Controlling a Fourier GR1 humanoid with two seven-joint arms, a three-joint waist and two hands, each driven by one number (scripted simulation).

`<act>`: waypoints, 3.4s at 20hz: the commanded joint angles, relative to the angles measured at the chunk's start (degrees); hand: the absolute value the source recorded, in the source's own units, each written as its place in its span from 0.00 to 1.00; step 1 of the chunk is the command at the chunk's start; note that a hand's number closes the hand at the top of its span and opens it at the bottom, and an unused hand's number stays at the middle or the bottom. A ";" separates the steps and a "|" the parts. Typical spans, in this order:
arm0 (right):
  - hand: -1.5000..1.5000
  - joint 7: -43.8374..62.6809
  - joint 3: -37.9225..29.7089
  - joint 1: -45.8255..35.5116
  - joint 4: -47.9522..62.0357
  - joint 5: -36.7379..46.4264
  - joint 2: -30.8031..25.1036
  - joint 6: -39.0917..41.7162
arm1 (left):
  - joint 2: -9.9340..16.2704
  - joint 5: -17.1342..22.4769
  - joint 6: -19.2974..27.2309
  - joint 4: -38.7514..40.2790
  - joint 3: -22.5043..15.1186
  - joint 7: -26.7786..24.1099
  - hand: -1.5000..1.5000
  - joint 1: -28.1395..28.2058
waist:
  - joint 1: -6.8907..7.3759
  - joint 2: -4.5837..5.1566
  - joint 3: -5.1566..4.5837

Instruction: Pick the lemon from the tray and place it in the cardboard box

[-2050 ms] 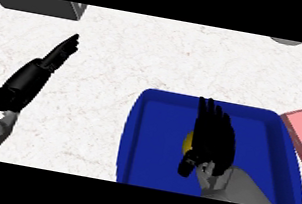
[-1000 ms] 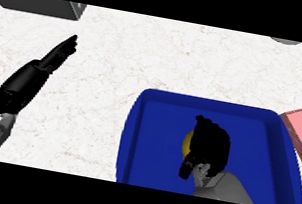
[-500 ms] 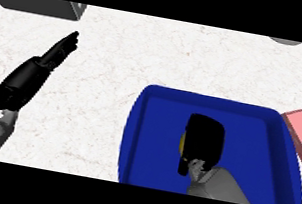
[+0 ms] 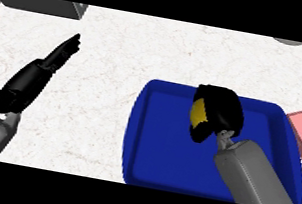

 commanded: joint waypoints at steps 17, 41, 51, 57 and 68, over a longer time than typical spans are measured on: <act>1.00 14.96 -20.47 -8.47 -23.95 6.34 -5.50 0.04 | -0.57 -1.06 -2.62 -0.27 3.26 -0.07 0.50 1.64 | -1.15 -0.34 -0.04; 1.00 -7.77 -47.17 2.88 2.34 -12.13 -29.35 18.53 | -4.49 -4.85 -3.53 -2.72 3.93 3.30 0.50 0.50 | -0.79 -0.21 0.02; 0.00 -23.28 -46.99 5.77 13.08 -16.04 -33.19 25.12 | -4.03 -3.89 -7.43 1.81 7.36 -1.32 0.50 0.04 | -0.61 -0.07 -0.01; 0.00 -29.72 -59.09 -0.05 11.78 -27.02 -28.50 16.58 | -4.29 -4.60 -5.86 -1.24 6.79 1.97 0.50 1.22 | -1.08 -0.54 0.11; 0.00 -24.02 -83.46 -3.70 23.22 -46.62 -29.49 10.73 | -4.49 -5.42 -6.55 -3.04 6.42 0.51 0.50 4.60 | -0.92 -0.26 0.04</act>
